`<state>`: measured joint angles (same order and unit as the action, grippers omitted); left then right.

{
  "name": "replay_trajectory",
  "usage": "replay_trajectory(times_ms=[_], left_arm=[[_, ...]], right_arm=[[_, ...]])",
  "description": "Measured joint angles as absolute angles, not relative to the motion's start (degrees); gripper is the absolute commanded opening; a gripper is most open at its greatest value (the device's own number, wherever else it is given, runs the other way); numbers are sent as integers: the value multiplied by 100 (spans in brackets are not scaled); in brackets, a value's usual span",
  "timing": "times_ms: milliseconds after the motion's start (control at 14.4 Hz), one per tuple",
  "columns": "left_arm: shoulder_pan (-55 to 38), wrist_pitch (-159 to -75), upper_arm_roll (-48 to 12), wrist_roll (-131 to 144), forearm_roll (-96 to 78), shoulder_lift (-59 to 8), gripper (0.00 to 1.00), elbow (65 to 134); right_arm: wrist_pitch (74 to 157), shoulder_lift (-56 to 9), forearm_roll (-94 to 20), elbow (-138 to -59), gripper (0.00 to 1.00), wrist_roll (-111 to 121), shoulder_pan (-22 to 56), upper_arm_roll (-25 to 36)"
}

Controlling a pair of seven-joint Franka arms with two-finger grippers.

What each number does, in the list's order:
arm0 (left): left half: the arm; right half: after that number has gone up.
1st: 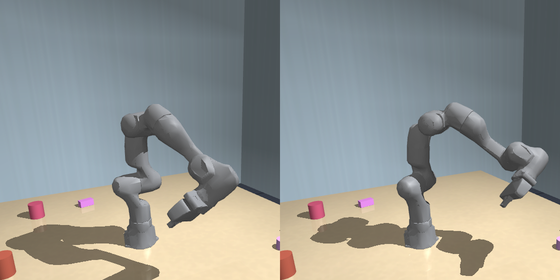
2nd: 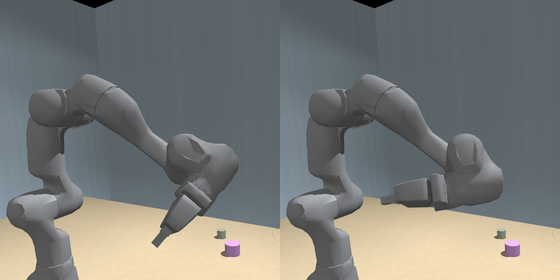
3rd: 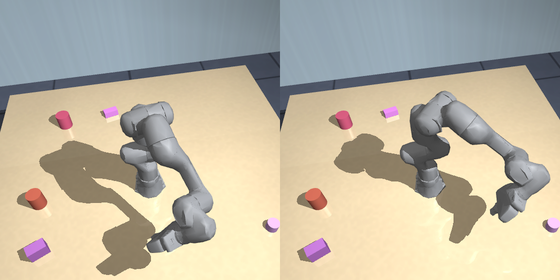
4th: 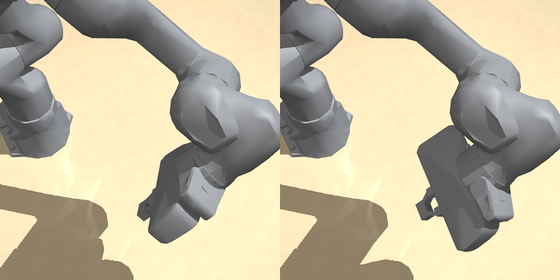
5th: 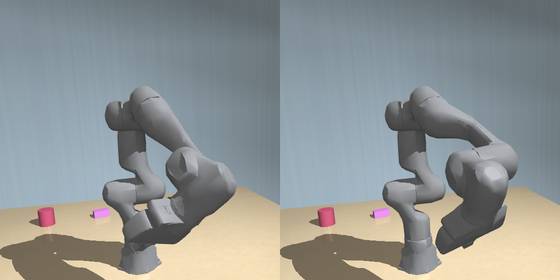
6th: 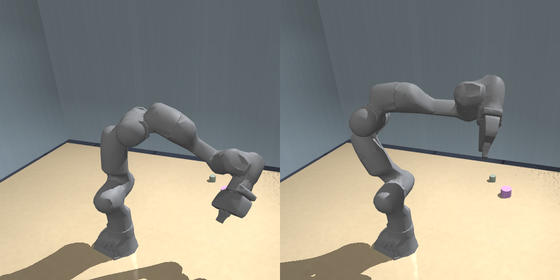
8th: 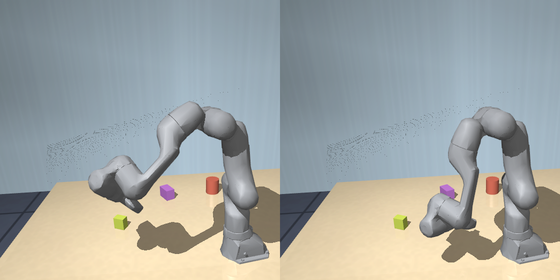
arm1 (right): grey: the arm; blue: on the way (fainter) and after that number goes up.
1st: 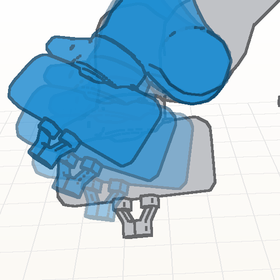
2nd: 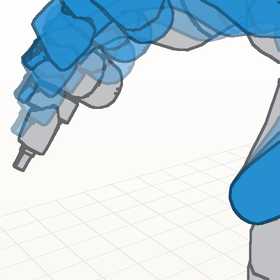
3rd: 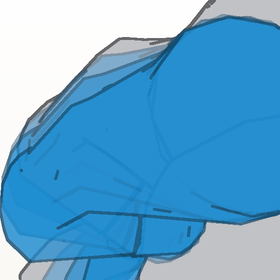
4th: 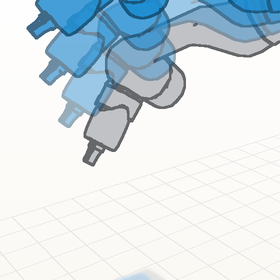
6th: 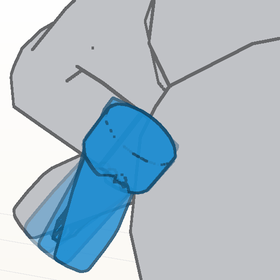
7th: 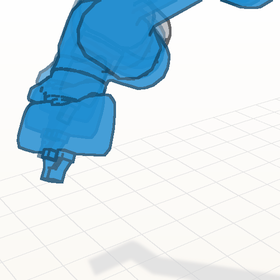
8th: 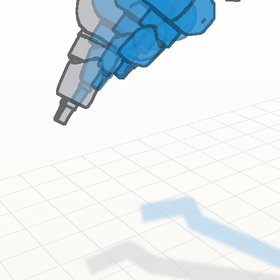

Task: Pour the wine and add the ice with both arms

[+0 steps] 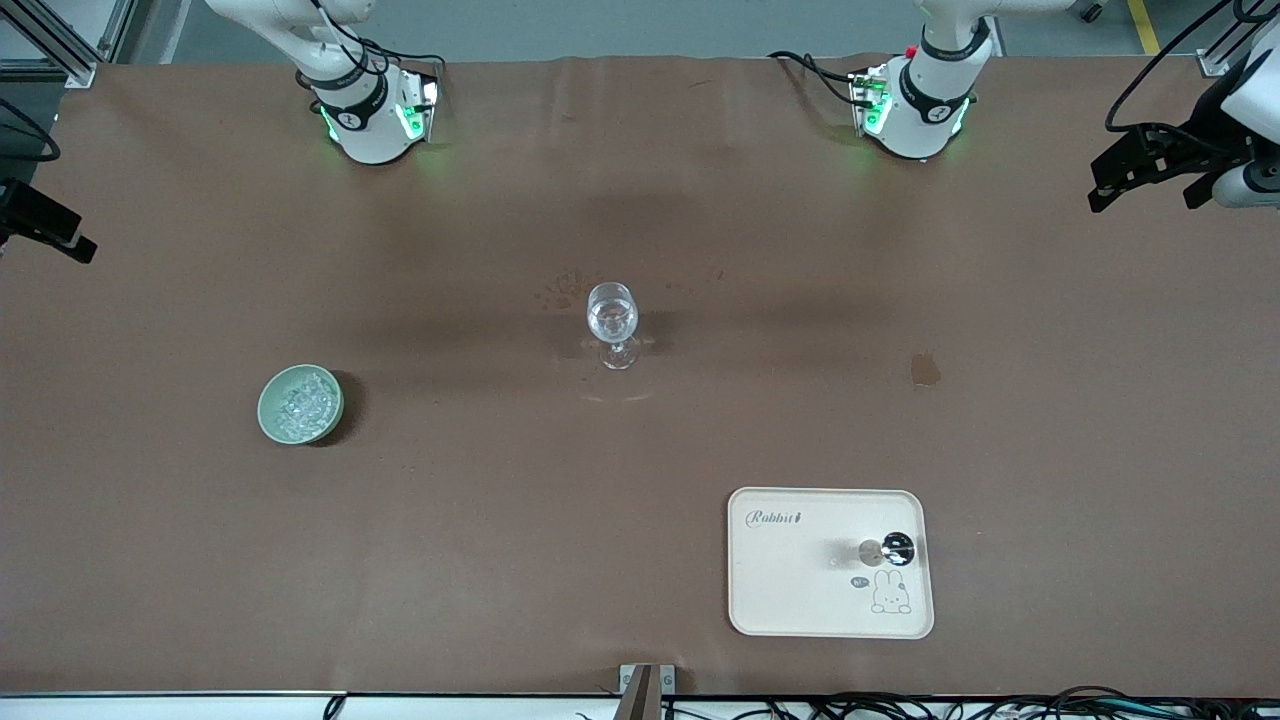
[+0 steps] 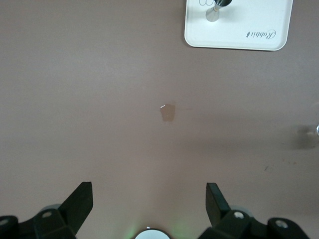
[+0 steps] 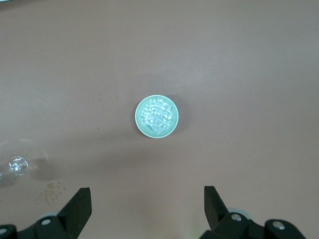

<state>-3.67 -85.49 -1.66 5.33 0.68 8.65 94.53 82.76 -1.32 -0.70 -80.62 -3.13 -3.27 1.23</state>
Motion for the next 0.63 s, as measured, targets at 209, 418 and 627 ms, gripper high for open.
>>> replay_trajectory(times_ms=[209,418,627], left_arm=[[-414,-8648,-247,539,67,999,100,9674],[-450,-8689,-287,551,67,1014,100,9692],[-449,-8747,-287,550,67,983,100,9631]], right_arm=[[8276,-132,-70,-8061,100,-313,-327,122],[8276,-132,-70,-8060,100,-313,-327,122],[8274,-132,-70,-8060,100,-313,-327,122]])
